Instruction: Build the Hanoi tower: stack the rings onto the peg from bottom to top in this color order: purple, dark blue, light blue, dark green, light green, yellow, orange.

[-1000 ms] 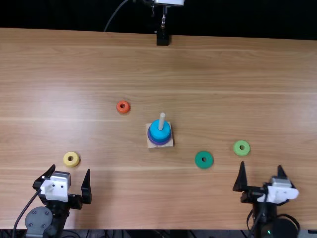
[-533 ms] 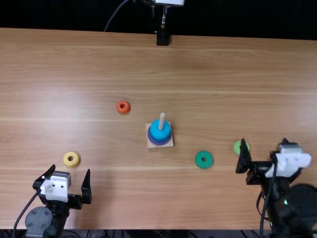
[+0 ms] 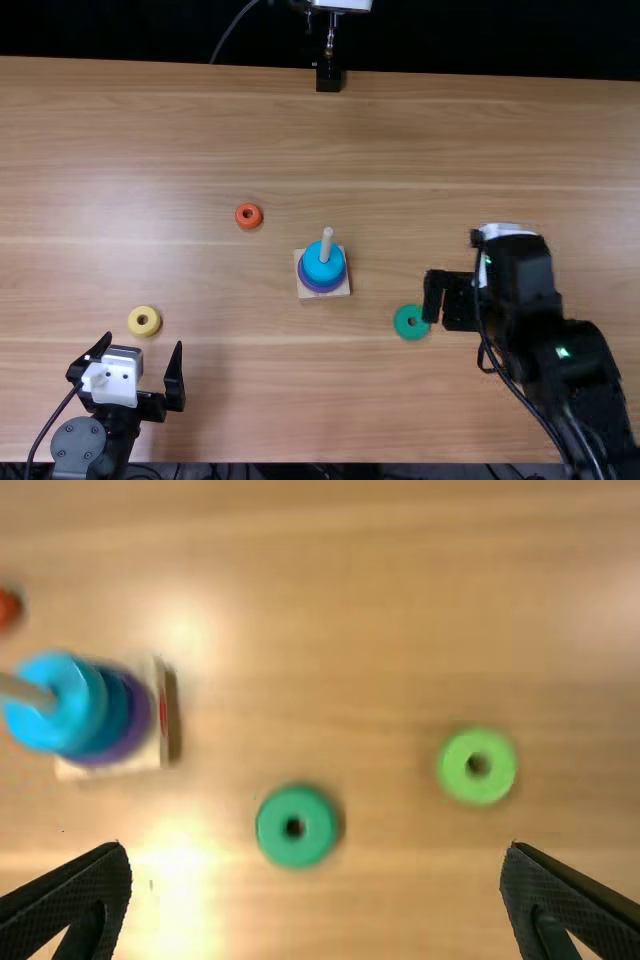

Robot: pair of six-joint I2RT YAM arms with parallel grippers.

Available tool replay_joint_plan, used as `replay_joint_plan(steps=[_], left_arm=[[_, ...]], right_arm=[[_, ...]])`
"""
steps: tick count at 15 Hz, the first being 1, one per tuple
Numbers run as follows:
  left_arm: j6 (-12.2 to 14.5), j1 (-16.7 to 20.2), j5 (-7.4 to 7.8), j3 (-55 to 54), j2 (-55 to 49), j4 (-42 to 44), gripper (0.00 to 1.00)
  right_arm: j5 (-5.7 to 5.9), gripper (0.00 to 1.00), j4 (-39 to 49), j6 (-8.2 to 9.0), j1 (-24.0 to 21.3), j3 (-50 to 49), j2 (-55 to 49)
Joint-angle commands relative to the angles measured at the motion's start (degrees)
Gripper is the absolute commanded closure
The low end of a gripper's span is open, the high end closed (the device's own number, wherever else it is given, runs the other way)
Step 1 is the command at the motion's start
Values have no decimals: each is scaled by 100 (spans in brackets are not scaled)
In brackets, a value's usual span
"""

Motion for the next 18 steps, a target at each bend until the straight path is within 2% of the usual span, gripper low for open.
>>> replay_joint_plan(steps=[1, 2, 4, 7, 10, 11, 18], left_arm=[[86, 34, 123, -615, -93, -424, 0], [86, 34, 123, -615, -93, -424, 0], [86, 34, 123, -615, -93, -424, 0], [86, 34, 123, -615, -93, -424, 0], [86, 34, 123, -615, -93, -424, 0], [86, 34, 123, -615, -93, -424, 0], [86, 34, 123, -615, -93, -424, 0]], right_arm=[[15, 0, -201, 215, 77, 154, 423], [-17, 0, -254, 204, 77, 119, 581], [15, 0, -254, 173, 77, 40, 889], [-27, 0, -201, -38, 86, -215, 1214], [-27, 0, -180, -38, 86, -487, 1530], [-59, 0, -180, -38, 103, -531, 1627], [-38, 0, 253, -17, 499, -619, 2014]])
